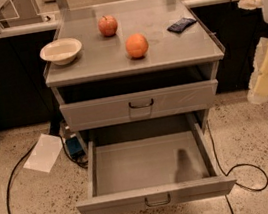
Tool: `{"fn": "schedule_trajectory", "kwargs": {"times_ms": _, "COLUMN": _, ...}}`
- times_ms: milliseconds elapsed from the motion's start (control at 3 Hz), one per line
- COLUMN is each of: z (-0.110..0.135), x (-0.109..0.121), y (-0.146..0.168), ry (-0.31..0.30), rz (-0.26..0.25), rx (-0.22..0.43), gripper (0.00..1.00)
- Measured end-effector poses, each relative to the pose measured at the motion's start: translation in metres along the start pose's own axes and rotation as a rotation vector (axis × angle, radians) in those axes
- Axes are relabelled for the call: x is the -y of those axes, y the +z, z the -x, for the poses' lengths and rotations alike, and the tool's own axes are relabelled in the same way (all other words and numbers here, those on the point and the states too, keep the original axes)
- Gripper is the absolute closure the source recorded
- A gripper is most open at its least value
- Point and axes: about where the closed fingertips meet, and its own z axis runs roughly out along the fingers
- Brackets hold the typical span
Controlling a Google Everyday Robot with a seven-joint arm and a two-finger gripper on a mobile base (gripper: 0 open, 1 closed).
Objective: Close middle drawer
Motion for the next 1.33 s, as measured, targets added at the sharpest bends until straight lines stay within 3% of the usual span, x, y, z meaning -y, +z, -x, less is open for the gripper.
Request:
{"fn": "schedule_trajectory", "kwargs": {"times_ms": 333, "z": 0.000, "x": 0.000, "y": 0.000, "ry": 0.000, "rz": 0.000, "rx": 0.000, "gripper": 0.00}}
{"fn": "schedule_trajectory", "kwargs": {"times_ms": 667, "z": -0.001, "x": -0.008, "y": 0.021, "ry": 0.003, "rz": 0.029, "rx": 0.055, "gripper": 0.00}}
{"fn": "schedule_trajectory", "kwargs": {"times_ms": 1000, "z": -0.013, "x": -0.028, "y": 0.077, "ry": 0.020, "rz": 0.102, "rx": 0.166, "gripper": 0.00}}
{"fn": "schedule_trajectory", "kwargs": {"times_ms": 1333, "z": -0.032, "x": -0.045, "y": 0.132, "ry": 0.042, "rz": 0.175, "rx": 0.233, "gripper": 0.00}}
